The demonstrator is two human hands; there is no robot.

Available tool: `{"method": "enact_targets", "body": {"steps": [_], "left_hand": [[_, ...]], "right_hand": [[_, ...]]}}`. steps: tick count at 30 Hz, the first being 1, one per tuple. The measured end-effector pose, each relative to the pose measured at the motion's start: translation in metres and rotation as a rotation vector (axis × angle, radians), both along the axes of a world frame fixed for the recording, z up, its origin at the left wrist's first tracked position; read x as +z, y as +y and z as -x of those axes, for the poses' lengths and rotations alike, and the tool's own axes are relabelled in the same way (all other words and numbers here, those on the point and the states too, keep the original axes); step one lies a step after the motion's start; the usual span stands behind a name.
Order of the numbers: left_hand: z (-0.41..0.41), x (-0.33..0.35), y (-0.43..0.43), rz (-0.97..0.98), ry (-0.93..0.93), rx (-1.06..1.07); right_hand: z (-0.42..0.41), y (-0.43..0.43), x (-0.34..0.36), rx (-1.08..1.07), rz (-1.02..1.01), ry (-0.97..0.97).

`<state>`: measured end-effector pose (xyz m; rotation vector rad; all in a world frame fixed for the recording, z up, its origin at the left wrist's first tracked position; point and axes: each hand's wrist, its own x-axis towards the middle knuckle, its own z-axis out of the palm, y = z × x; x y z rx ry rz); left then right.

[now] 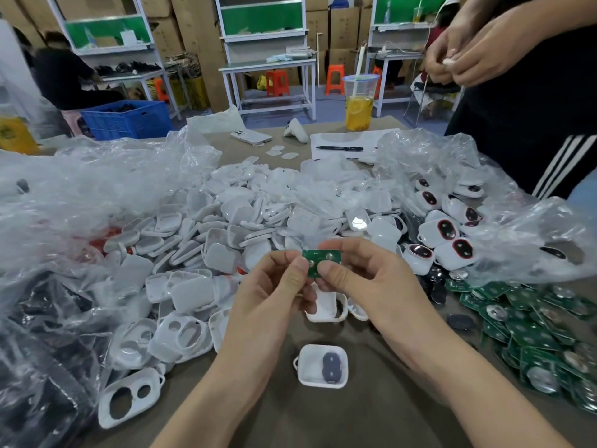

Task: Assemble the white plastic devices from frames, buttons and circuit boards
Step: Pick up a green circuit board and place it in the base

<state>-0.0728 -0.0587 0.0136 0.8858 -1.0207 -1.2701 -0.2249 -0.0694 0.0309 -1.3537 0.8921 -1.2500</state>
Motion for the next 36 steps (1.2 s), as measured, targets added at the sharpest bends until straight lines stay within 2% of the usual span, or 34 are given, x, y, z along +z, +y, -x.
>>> {"method": "enact_targets", "body": {"steps": [5, 8, 15, 21, 24, 27, 32, 36], "left_hand": [[-0.006, 0.001, 0.001, 0.120, -0.101, -0.007], [-0.007, 0.004, 0.002, 0.173, -0.176, 0.002], [-0.006, 0.005, 0.005, 0.170, -0.170, -0.017], [-0.005, 0.009, 0.010, 0.217, -0.224, 0.018], [-0.004, 0.011, 0.011, 0.238, -0.247, 0.020], [-0.004, 0.009, 0.010, 0.199, -0.232, -0.002], [-0.003, 0.004, 0.006, 0.166, -0.313, -0.021], [0.000, 0.000, 0.003, 0.140, -0.284, 0.011]], "right_hand": [[0.001, 0.001, 0.004, -0.040, 0.142, -0.018], [0.000, 0.001, 0.001, -0.094, 0.234, 0.039], [0.003, 0.003, -0.002, -0.173, 0.301, 0.130], [0.001, 0.003, 0.001, -0.123, 0.262, 0.098], [0.001, 0.003, 0.002, -0.050, 0.166, 0.093], [0.001, 0.002, 0.001, -0.018, 0.101, 0.135], [0.004, 0.000, 0.001, 0.018, 0.019, 0.095], [0.001, -0.001, -0.002, 0.015, 0.001, 0.093]]}}
